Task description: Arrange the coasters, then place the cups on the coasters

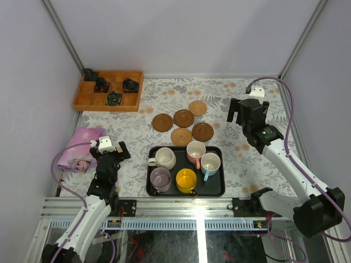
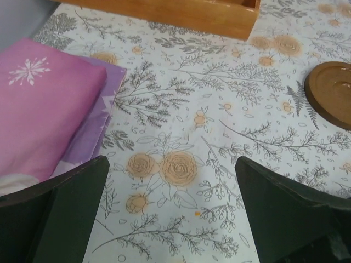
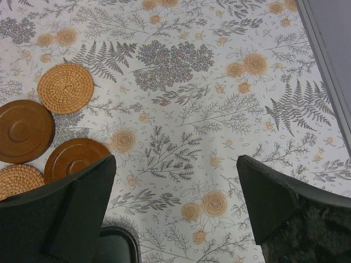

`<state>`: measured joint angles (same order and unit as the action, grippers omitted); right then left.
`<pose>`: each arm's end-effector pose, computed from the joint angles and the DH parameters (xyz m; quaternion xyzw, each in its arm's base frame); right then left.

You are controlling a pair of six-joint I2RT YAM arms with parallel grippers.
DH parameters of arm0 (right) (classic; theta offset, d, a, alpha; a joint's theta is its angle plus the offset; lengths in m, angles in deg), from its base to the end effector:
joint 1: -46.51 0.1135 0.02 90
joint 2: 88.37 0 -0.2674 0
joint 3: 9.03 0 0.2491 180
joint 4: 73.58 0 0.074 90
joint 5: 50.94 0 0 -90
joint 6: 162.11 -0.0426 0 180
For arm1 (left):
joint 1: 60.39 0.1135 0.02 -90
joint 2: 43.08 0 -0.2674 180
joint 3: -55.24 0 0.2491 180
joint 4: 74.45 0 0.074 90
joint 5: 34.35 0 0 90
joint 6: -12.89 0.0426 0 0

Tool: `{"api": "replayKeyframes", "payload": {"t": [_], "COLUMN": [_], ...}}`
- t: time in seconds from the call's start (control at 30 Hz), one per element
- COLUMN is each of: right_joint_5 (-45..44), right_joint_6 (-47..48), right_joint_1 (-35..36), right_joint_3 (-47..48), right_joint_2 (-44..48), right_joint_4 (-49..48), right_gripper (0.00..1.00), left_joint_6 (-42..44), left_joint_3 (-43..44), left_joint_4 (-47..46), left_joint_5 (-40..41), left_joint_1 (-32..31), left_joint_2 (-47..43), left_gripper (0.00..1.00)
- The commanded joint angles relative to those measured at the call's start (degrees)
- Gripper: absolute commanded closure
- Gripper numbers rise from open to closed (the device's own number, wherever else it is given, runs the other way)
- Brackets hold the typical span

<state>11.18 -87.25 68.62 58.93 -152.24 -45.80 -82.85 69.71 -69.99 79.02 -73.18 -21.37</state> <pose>0.2418 0.0767 0.3265 0.0821 0.8190 -0.0216 0.5674 0.1300 -0.0122 0.1581 -0.0809 0.7658 0.0555 0.6355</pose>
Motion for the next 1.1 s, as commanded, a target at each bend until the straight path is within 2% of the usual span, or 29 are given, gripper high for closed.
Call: {"api": "replayKeyframes", "payload": {"t": [0.0,0.07,0.17,0.37,0.6,0.73,0.93,1.07], "right_joint_5": [-0.7,-1.0,-1.8,2.3,7.0,9.6,12.3,12.5], "right_joint_6": [-0.6,-1.1,-1.5,0.2,-2.5,-3.3,-3.8,-3.8], "right_joint_1": [-0.1,-0.1,-0.1,-0.1,-0.1,-0.1,-0.1,-0.1], "right_joint_3": [-0.6,-0.9,-1.4,-1.4,1.4,3.0,4.3,4.7], "right_joint_2": [1.4,0.9,0.5,-1.5,-7.8,-10.5,-12.1,-11.9], "right_joint_4": [-3.0,-2.9,-1.7,-2.4,-1.2,-0.6,-1.3,-1.2], "right_gripper": [0.01,0.01,0.01,0.01,0.00,0.06,0.21,0.24], "left_joint_6": [-1.7,-2.7,-2.8,-2.9,-3.0,-3.0,-2.9,-3.0], "left_joint_3": [-1.7,-1.6,-2.1,-2.3,-2.2,-2.3,-2.3,-2.3], "left_joint_4": [-7.8,-9.1,-8.0,-7.8,-7.8,-7.8,-7.8,-7.8], "left_joint_5": [5.7,7.2,7.2,7.3,7.3,7.3,7.3,7.3], "left_joint_1": [-0.7,-0.6,-0.6,-0.7,-0.6,-0.7,-0.7,-0.6], "left_joint_2": [3.0,5.3,2.7,2.1,2.0,2.0,2.0,2.0], "left_gripper": [0.00,0.00,0.00,0.00,0.00,0.00,0.00,0.00]}}
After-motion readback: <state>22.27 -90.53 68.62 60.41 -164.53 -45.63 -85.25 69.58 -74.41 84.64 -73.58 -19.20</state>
